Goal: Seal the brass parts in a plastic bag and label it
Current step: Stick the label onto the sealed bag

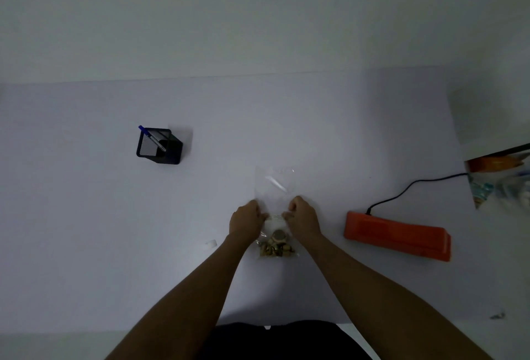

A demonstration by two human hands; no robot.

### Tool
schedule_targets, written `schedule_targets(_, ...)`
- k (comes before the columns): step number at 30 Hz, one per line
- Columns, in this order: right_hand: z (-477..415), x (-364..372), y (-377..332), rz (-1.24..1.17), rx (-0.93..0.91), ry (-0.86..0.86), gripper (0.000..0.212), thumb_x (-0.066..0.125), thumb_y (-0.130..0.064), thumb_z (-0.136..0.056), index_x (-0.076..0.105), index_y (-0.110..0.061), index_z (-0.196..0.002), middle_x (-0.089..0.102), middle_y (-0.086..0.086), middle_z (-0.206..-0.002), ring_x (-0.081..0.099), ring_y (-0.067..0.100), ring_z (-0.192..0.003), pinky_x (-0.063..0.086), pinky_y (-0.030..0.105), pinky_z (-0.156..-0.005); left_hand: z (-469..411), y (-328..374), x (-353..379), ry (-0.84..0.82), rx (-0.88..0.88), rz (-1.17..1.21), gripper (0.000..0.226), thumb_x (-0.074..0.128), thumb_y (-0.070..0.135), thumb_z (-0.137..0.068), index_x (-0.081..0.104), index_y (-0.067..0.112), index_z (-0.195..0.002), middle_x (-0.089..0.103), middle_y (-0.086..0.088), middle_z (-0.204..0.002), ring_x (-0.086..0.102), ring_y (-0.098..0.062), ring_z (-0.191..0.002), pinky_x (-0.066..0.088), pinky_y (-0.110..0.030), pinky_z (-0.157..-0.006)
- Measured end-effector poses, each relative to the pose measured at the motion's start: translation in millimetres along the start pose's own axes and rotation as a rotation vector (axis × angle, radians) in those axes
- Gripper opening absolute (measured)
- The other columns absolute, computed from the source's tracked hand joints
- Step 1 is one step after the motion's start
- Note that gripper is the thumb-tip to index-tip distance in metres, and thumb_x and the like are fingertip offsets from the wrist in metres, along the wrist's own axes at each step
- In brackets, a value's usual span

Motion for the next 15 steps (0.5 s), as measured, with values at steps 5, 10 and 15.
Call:
schedule_targets(5, -1, 5, 4, 0.032, -0.010, -0.009, 0.021, 0.062, -0.004, -0.082, 0.047, -0.016, -0.077, 0.052, 0.001, -0.075, 0.051, 0.020, -0.070, 0.036, 0.028, -0.056, 2, 0, 0, 0.002, 0.013, -0.022, 0.040, 0.061, 0.057, -0.080, 0.050, 0.019, -0.080, 0.062, -0.001, -0.076, 0.062, -0.024, -0.076, 0.046, -0.031, -0.064)
schedule_targets(10, 3, 7, 2, 0.050, -0.029, -0.038, 0.025, 0.073, -0.021, -0.079, 0.050, -0.015, -0.088, 0.048, -0.003, -0.085, 0.047, 0.014, -0.074, 0.034, 0.027, -0.063, 2, 3, 3, 0.017, 0.020, -0.064, 0.041, 0.064, 0.050, -0.083, 0.055, 0.011, -0.094, 0.068, -0.008, -0.089, 0.065, -0.028, -0.084, 0.048, -0.035, -0.070)
schedule_targets(15, 2, 11, 2, 0.048, -0.024, -0.044, 0.026, 0.072, -0.012, -0.079, 0.049, -0.017, -0.089, 0.050, 0.000, -0.091, 0.049, 0.016, -0.078, 0.033, 0.021, -0.057, 5, 2, 2, -0.021, 0.036, -0.054, 0.021, 0.063, 0.027, -0.089, 0.055, 0.009, -0.097, 0.066, -0.012, -0.094, 0.063, -0.028, -0.088, 0.047, -0.034, -0.071)
Point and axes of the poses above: each hand's wrist, its own z-axis away from the middle knuckle, its own x-axis out of the palm, y = z × x, the point moved 5 cm from there along -z, towards the middle knuckle
